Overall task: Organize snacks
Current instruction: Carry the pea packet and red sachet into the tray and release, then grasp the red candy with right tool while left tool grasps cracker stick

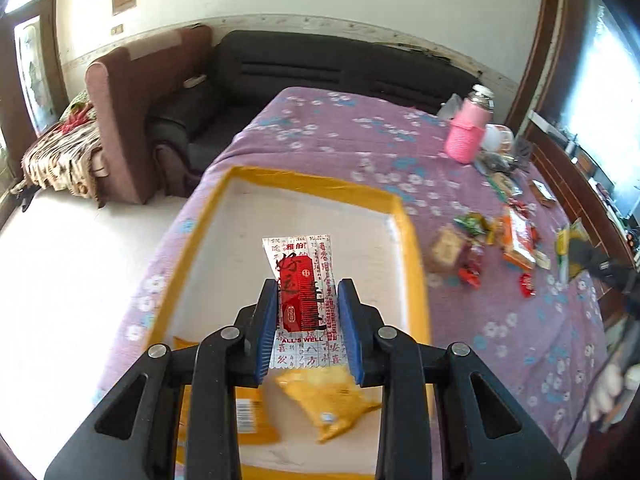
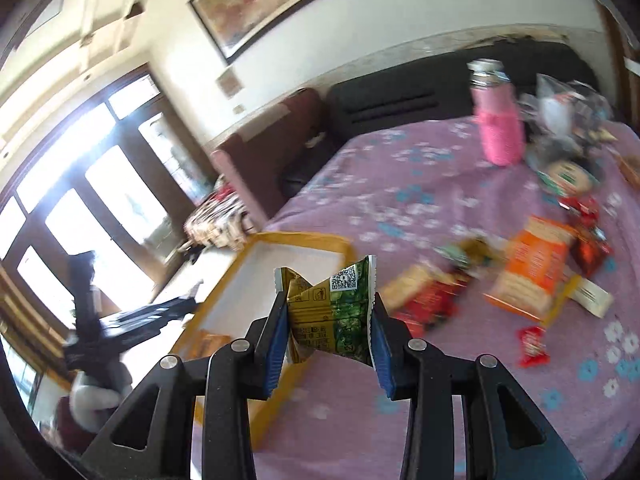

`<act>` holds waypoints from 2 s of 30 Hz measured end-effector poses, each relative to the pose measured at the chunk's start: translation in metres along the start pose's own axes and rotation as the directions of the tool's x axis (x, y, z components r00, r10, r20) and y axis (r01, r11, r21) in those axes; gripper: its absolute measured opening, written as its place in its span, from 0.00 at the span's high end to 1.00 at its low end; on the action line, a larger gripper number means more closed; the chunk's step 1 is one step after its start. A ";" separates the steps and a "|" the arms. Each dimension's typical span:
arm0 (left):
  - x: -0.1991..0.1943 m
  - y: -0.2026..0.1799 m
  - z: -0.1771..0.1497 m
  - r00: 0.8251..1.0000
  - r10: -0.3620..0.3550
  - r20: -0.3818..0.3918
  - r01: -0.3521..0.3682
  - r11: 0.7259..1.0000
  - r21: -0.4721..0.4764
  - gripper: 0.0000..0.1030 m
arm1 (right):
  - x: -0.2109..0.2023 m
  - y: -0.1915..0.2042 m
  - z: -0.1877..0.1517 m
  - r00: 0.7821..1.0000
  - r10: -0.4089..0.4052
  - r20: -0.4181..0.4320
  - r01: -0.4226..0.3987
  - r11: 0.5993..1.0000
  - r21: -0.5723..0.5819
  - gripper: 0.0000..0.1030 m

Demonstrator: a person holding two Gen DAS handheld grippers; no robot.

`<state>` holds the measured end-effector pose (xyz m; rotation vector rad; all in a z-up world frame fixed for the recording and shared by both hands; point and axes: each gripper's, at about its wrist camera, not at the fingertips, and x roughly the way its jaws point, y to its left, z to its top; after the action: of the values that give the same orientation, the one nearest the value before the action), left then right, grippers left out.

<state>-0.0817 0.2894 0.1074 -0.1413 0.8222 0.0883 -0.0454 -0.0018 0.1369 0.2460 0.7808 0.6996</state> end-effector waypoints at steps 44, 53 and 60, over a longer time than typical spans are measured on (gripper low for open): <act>-0.050 -0.021 -0.036 0.930 -0.325 0.169 0.362 0.888 -0.283 0.31 | 0.010 -0.051 0.004 0.977 -0.208 -0.036 0.209 0.977 0.041 0.32; -0.030 -0.078 -0.060 0.956 -0.268 0.119 0.291 0.921 -0.259 0.31 | 0.047 -0.110 -0.002 0.944 -0.291 -0.156 0.305 0.950 0.071 0.34; -0.032 -0.066 -0.064 0.963 -0.240 0.126 0.266 0.924 -0.274 0.31 | 0.142 -0.077 0.020 0.919 -0.316 -0.237 0.316 0.948 -0.039 0.37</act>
<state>-0.1409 0.2128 0.0936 -0.5155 0.6911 -0.0305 0.0773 0.0346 0.0365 0.0307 1.0263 0.4258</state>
